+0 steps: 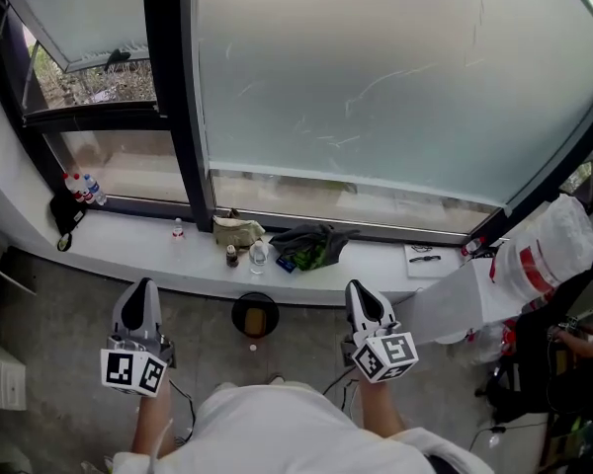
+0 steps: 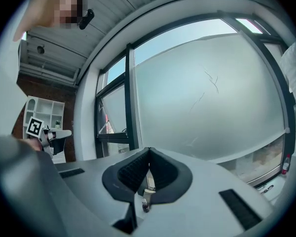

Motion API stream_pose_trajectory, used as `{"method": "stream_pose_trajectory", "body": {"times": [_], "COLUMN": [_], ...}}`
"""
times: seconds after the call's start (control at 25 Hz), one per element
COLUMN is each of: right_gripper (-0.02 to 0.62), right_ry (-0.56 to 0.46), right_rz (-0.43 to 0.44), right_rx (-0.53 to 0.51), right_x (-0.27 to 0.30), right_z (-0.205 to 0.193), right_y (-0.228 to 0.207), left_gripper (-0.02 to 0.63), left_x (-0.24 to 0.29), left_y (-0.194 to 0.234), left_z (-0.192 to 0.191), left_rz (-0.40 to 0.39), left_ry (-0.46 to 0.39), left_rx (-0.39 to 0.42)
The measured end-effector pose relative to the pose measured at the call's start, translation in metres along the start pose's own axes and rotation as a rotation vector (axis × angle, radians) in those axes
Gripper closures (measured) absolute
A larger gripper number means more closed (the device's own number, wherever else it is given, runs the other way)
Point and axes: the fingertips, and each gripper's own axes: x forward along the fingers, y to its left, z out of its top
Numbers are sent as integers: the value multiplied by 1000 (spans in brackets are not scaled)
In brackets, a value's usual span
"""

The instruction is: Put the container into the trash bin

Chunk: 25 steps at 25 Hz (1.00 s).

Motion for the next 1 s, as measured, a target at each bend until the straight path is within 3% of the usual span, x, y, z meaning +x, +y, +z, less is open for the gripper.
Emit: {"method": "stream_pose_trajectory", "body": {"times": [0.2,1.0], "right_gripper": [593,594], "right_ry": [-10,23], "right_rz": [-54,-58], "right_rx": [10,30], "right_x": [-10,-26], "right_z": [0,-25], "right_y": [-10,20], "left_gripper": [589,589], "left_x": [1,-17], "left_y": [-22,-38], "left_z": [1,6], "left_rz": [-45,-133], "left_ry": [-6,16], "left_rx": [11,28]}}
